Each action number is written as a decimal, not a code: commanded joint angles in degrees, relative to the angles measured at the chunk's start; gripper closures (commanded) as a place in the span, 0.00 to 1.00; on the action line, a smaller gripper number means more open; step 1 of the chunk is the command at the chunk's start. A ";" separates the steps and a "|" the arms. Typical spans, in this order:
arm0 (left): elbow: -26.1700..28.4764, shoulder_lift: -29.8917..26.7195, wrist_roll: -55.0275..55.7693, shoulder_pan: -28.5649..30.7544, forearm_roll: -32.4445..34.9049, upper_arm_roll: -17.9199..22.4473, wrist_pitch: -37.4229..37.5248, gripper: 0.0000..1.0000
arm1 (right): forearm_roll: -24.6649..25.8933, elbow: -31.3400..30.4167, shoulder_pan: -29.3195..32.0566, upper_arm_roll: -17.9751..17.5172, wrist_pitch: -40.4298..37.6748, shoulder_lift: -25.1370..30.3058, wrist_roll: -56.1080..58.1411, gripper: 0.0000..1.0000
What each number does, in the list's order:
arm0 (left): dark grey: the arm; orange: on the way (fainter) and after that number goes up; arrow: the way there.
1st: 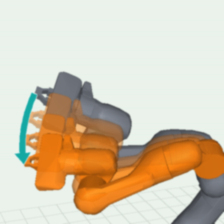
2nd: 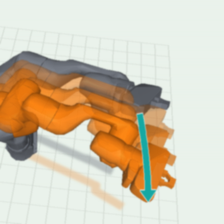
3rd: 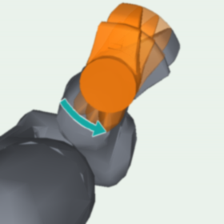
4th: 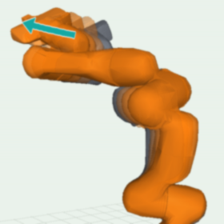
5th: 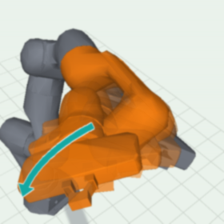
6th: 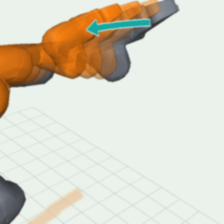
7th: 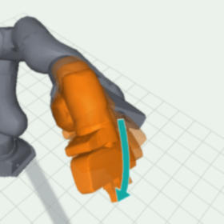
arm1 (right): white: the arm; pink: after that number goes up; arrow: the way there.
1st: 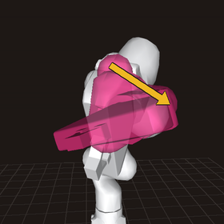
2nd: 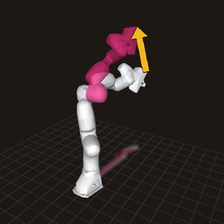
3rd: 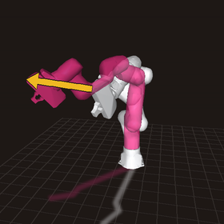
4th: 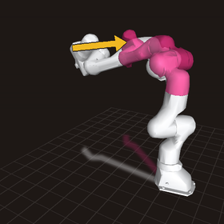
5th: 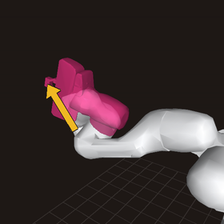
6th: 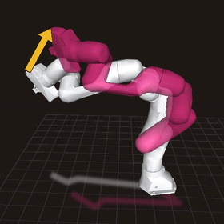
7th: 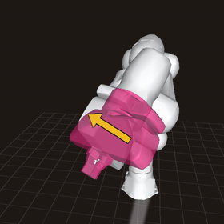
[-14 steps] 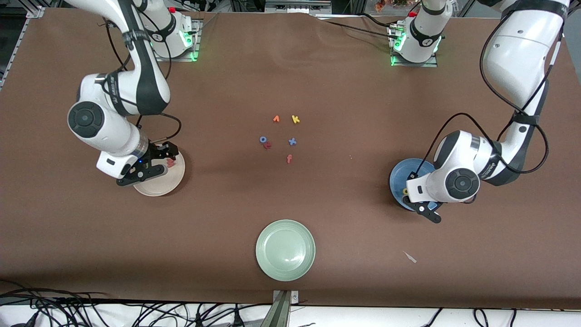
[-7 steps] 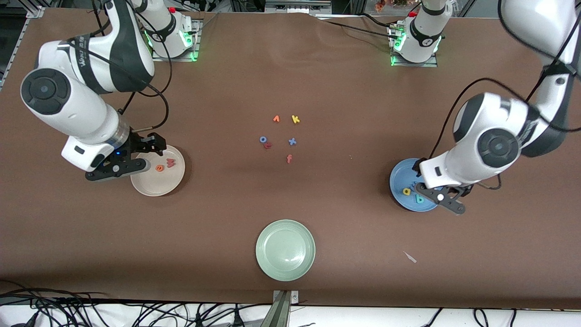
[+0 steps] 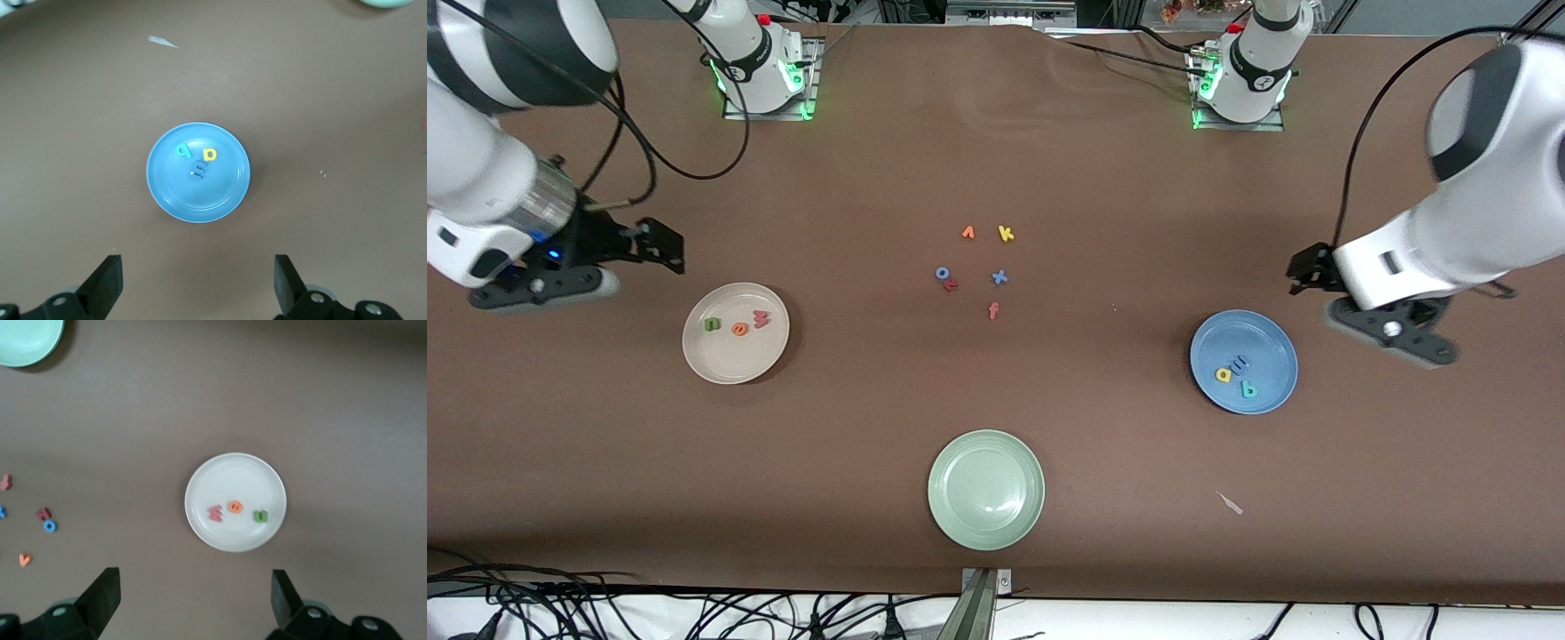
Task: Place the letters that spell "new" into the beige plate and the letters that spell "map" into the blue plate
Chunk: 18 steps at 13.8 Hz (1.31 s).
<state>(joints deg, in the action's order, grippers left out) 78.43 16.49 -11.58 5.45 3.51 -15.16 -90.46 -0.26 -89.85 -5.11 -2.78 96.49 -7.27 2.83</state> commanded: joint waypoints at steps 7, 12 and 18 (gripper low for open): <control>18.94 -16.04 11.32 -9.14 -4.48 13.84 -8.23 0.00 | 0.88 -0.86 2.74 -1.00 -5.25 3.67 2.28 0.00; 20.36 -17.63 11.75 -9.14 -4.66 13.76 -7.46 0.00 | 0.44 -0.24 2.83 0.76 -6.32 3.05 2.36 0.00; 18.16 -17.11 11.76 -8.53 -4.66 13.76 -2.62 0.00 | 0.35 0.02 2.74 0.76 -6.23 3.14 2.62 0.00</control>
<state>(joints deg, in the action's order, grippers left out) 96.69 0.29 -0.22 -3.10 0.38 -1.63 -93.98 0.27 -90.08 -2.59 -1.87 90.94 -4.59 4.62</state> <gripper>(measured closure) 0.000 0.000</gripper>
